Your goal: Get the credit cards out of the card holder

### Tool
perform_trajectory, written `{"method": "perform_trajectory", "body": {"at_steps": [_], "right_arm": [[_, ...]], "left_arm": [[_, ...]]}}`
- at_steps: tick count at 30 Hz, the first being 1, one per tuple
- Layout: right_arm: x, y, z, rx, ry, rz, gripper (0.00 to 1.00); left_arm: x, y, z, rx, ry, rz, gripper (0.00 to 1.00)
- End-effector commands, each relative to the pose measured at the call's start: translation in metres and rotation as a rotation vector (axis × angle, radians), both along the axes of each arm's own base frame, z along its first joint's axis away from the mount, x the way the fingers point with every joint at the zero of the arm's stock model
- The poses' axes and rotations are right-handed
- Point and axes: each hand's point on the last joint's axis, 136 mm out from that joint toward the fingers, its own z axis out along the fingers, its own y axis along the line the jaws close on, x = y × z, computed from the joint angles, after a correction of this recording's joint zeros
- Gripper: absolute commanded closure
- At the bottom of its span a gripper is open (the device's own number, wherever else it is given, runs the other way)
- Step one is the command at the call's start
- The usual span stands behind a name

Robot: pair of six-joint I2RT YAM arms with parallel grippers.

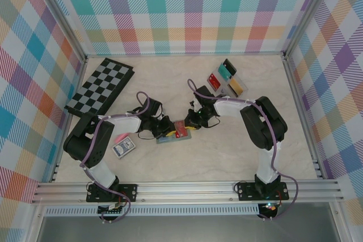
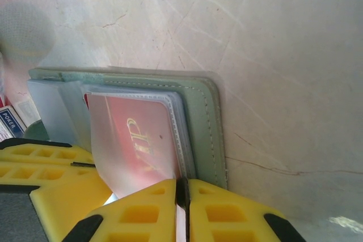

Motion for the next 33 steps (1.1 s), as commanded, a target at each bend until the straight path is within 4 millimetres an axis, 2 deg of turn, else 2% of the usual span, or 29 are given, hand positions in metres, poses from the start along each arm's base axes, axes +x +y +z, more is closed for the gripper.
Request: {"method": "perform_trajectory", "body": {"at_steps": [1, 9, 17, 24, 33], "right_arm": [[-0.018, 0.006, -0.012, 0.026, 0.079, 0.016, 0.89], [-0.022, 0.006, -0.01, 0.041, 0.099, -0.013, 0.89], [-0.023, 0.004, -0.012, 0.041, 0.115, -0.054, 0.9], [-0.025, 0.003, -0.016, 0.041, 0.133, -0.067, 0.91], [-0.024, 0.001, -0.016, 0.035, 0.13, -0.077, 0.91]], "left_arm": [[0.015, -0.014, 0.027, -0.095, -0.118, -0.025, 0.86], [0.015, -0.003, 0.013, -0.034, -0.086, 0.033, 0.84], [0.013, -0.001, 0.01, -0.037, -0.055, 0.071, 0.85], [0.013, -0.012, 0.018, -0.137, -0.054, 0.074, 0.88], [0.017, -0.012, 0.033, -0.146, -0.111, 0.063, 0.89]]}}
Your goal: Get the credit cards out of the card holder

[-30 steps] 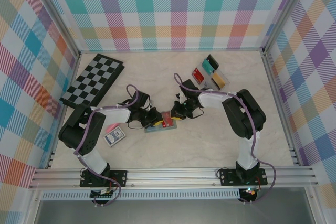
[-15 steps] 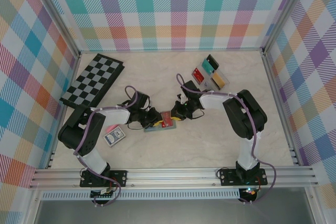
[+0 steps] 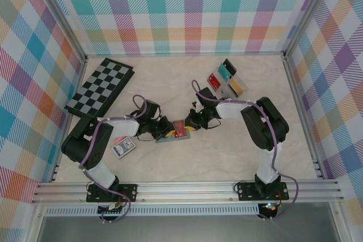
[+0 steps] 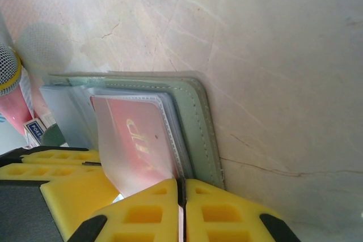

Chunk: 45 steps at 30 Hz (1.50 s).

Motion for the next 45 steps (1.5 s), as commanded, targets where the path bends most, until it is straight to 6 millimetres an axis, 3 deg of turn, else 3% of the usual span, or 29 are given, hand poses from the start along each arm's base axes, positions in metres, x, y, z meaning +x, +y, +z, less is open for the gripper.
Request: {"method": "perform_trajectory", "body": {"at_steps": [1, 8, 15, 23, 45], "right_arm": [[-0.023, -0.001, -0.014, -0.024, 0.077, 0.016, 0.91], [-0.02, -0.004, -0.012, -0.024, 0.07, 0.004, 0.91], [-0.022, -0.005, -0.016, -0.033, 0.082, 0.004, 0.91], [-0.021, -0.005, -0.017, -0.039, 0.083, 0.006, 0.91], [-0.022, -0.004, -0.019, -0.036, 0.088, 0.013, 0.91]], "left_arm": [[0.015, -0.015, 0.034, -0.097, -0.129, -0.031, 0.89], [0.015, -0.01, 0.039, -0.086, -0.152, -0.025, 0.88], [0.001, 0.007, 0.015, 0.026, -0.066, -0.016, 0.82], [-0.01, 0.015, 0.003, 0.094, -0.005, -0.026, 0.8], [-0.003, -0.009, 0.014, -0.009, -0.033, -0.088, 0.79]]}}
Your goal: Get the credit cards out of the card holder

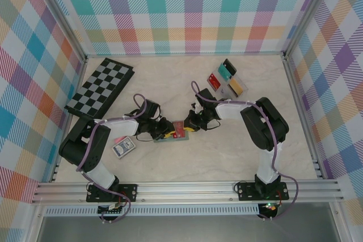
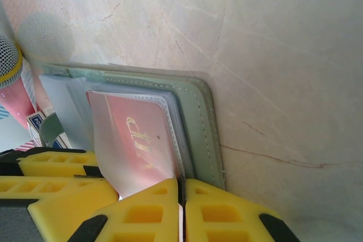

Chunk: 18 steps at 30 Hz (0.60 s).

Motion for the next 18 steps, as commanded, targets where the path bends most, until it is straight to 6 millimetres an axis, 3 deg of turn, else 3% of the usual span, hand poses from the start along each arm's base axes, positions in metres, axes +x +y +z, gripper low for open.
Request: {"method": "perform_trajectory", "body": {"at_steps": [1, 11, 18], "right_arm": [[-0.016, -0.007, -0.02, -0.05, 0.072, 0.007, 0.91], [-0.017, -0.007, -0.02, -0.048, 0.074, 0.008, 0.91], [-0.017, -0.007, -0.02, -0.046, 0.074, 0.007, 0.91]], "left_arm": [[0.006, -0.013, 0.01, -0.05, -0.031, -0.037, 0.79], [0.013, -0.024, 0.02, -0.14, -0.062, -0.035, 0.82], [0.013, -0.02, 0.01, -0.095, -0.049, -0.029, 0.82]]}}
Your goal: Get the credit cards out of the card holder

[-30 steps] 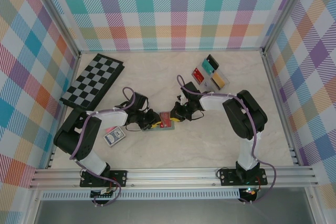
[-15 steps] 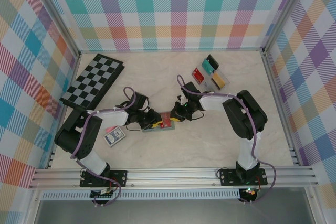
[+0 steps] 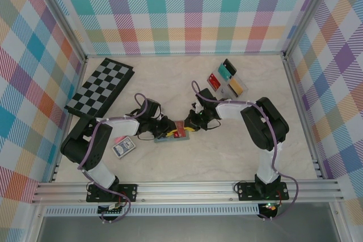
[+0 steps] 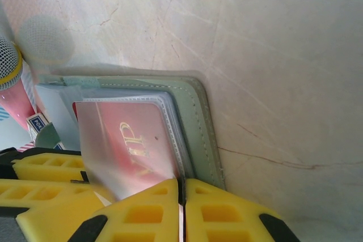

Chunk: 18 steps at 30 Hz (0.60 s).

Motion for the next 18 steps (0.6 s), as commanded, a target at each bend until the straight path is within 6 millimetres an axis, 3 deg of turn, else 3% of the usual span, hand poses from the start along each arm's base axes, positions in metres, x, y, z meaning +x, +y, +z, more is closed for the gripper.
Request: {"method": "perform_trajectory", "body": {"at_steps": [1, 18], "right_arm": [[-0.018, -0.006, -0.02, -0.046, 0.075, 0.011, 0.92], [-0.015, -0.028, -0.033, -0.198, 0.044, 0.001, 0.93]], "left_arm": [[0.006, -0.009, 0.005, -0.033, -0.029, -0.021, 0.82], [-0.008, 0.015, -0.003, 0.055, -0.025, -0.045, 0.97]]}}
